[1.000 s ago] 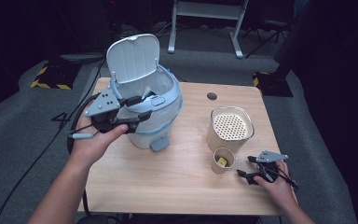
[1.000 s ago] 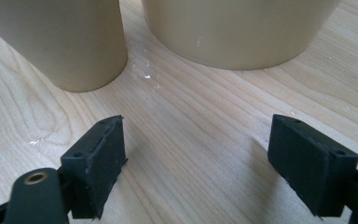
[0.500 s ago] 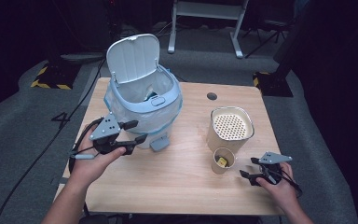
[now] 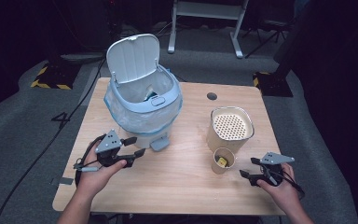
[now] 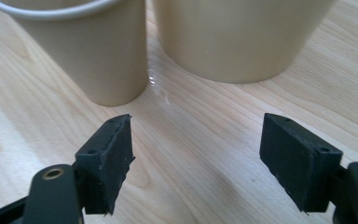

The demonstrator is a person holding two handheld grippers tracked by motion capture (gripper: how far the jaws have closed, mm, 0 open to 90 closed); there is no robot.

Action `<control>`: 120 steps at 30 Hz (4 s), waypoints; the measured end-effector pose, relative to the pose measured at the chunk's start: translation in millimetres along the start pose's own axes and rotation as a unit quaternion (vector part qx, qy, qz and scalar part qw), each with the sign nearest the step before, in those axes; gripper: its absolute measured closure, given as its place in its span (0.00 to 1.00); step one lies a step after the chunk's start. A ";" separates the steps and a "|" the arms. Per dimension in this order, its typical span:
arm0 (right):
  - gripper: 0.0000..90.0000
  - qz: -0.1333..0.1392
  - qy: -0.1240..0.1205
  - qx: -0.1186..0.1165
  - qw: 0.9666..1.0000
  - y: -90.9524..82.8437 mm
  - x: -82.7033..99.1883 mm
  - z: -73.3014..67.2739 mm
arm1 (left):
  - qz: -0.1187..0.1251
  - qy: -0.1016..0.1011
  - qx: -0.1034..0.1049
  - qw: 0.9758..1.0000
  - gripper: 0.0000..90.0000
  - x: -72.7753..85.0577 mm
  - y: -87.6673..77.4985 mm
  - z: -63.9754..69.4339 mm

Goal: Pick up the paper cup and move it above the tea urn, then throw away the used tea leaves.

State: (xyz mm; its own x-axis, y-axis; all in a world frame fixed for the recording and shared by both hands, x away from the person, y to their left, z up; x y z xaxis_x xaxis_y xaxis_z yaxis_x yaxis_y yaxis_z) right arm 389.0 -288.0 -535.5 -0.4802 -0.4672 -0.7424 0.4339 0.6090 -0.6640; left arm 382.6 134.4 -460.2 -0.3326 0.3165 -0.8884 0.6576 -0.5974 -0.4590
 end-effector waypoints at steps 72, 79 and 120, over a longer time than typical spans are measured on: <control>0.35 0.075 -0.104 -0.108 0.986 39.5 -55.0 -50.8 | -0.154 0.009 -0.056 0.986 0.31 94.0 51.4 -5.1; 0.36 0.073 -0.121 -0.142 0.980 22.9 -66.4 -56.3 | -0.154 0.009 -0.056 0.986 0.31 94.1 51.3 -5.0; 0.38 0.097 -0.091 -0.046 0.990 -43.3 -158.1 -15.2 | -0.155 0.010 -0.056 0.986 0.31 94.1 51.3 -5.0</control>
State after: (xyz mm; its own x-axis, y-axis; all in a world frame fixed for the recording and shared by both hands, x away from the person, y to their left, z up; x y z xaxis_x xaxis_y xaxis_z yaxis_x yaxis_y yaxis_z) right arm 434.5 -230.7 -388.0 -0.2456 -0.4393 -0.8641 0.4296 0.7498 -0.5033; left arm 388.4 137.2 -567.3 -0.5167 0.4863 -0.7047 0.5978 -0.3843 -0.7035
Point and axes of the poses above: each handheld gripper's, and its own axes: y roughly forward along the jaws, x roughly out of its underside, z roughly to its right, the point moved 9 cm from there along y, roughly forward along the jaws, and after that the axes turned 9 degrees about -x, right-handed, at the moved point
